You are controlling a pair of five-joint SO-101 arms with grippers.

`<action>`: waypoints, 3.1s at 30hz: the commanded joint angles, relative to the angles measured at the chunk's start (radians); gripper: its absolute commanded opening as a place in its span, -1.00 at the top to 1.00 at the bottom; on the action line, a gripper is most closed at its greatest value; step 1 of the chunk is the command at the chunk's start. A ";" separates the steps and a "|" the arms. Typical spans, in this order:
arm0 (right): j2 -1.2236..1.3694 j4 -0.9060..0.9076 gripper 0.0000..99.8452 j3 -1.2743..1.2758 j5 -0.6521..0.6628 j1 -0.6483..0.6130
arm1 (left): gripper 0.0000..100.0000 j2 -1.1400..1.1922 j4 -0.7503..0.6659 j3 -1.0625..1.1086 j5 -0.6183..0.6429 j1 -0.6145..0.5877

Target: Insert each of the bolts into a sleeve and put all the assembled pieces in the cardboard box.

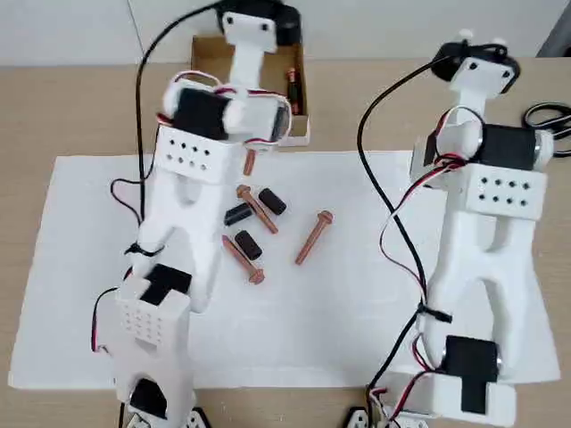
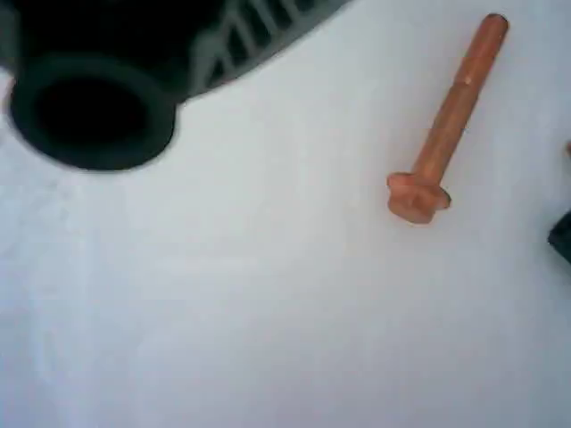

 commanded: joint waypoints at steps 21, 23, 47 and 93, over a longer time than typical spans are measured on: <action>-0.966 -0.536 1.00 1.042 0.293 -0.300 | 0.99 -0.539 -0.130 0.630 -0.014 0.008; -0.986 -0.610 1.00 1.100 0.262 -0.302 | 0.99 -0.562 -0.189 0.722 -0.014 0.008; -1.334 -0.967 0.99 1.554 -0.137 -0.306 | 0.99 -0.980 -0.591 1.466 -0.124 -0.104; -1.707 -1.010 0.99 1.939 -0.080 -0.481 | 0.99 -1.415 -1.432 2.040 0.216 0.301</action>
